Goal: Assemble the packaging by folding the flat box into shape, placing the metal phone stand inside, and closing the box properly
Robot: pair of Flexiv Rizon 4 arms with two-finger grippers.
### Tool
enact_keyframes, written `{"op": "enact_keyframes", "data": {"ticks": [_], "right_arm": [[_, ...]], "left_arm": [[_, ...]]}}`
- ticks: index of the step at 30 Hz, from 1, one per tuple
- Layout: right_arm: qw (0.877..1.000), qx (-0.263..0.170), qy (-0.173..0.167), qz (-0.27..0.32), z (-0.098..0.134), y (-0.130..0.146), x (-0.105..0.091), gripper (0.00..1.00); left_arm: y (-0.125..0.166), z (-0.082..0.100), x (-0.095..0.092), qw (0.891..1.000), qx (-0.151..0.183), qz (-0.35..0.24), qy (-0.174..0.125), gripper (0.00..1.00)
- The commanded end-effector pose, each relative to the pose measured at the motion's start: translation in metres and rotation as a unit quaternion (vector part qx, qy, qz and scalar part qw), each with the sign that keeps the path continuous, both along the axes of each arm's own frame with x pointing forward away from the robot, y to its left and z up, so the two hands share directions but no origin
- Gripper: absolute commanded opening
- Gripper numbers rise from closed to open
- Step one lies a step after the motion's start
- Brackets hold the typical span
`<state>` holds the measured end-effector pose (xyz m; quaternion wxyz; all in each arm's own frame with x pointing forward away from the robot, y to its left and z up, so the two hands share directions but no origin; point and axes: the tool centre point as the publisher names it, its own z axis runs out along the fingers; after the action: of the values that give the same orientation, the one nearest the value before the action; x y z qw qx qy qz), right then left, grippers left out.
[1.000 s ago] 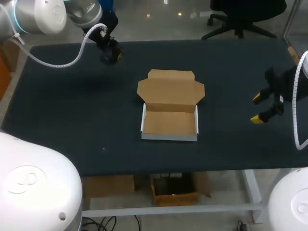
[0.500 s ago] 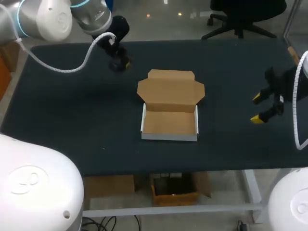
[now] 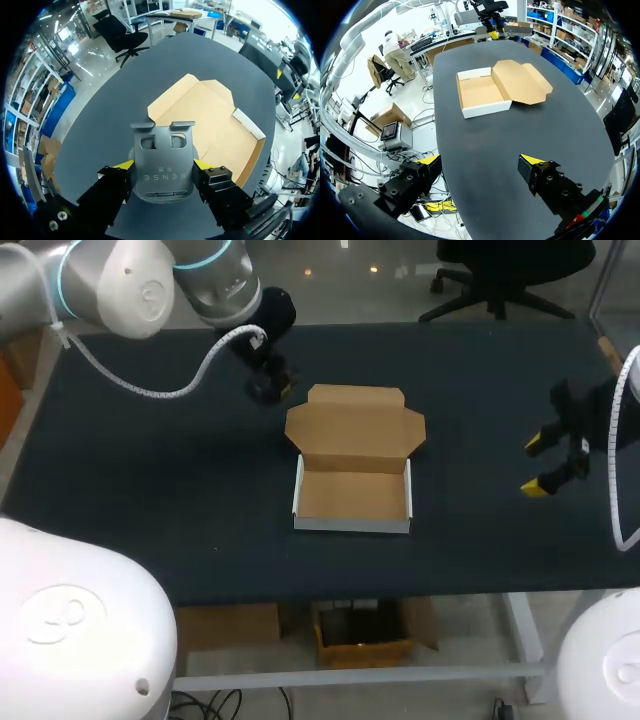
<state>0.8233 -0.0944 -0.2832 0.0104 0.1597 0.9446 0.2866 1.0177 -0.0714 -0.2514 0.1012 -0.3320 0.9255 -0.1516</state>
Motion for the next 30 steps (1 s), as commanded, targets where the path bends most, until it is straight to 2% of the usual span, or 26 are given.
{"op": "enact_keyframes", "data": {"ticks": [1, 13, 30], "right_arm": [[1.0, 0.001, -0.001, 0.0, 0.0, 0.0, -0.001, 1.0], [1.0, 0.001, -0.001, 0.0, 0.0, 0.0, -0.001, 1.0], [1.0, 0.001, -0.001, 0.0, 0.0, 0.0, -0.001, 1.0]], "left_arm": [[-0.01, 0.002, -0.006, 1.0, 0.007, 0.0, -0.001, 0.0], [-0.04, 0.0, -0.026, 1.0, -0.002, -0.02, 0.015, 0.0], [-0.057, -0.006, -0.053, 1.0, 0.001, -0.01, 0.025, 0.0]]}}
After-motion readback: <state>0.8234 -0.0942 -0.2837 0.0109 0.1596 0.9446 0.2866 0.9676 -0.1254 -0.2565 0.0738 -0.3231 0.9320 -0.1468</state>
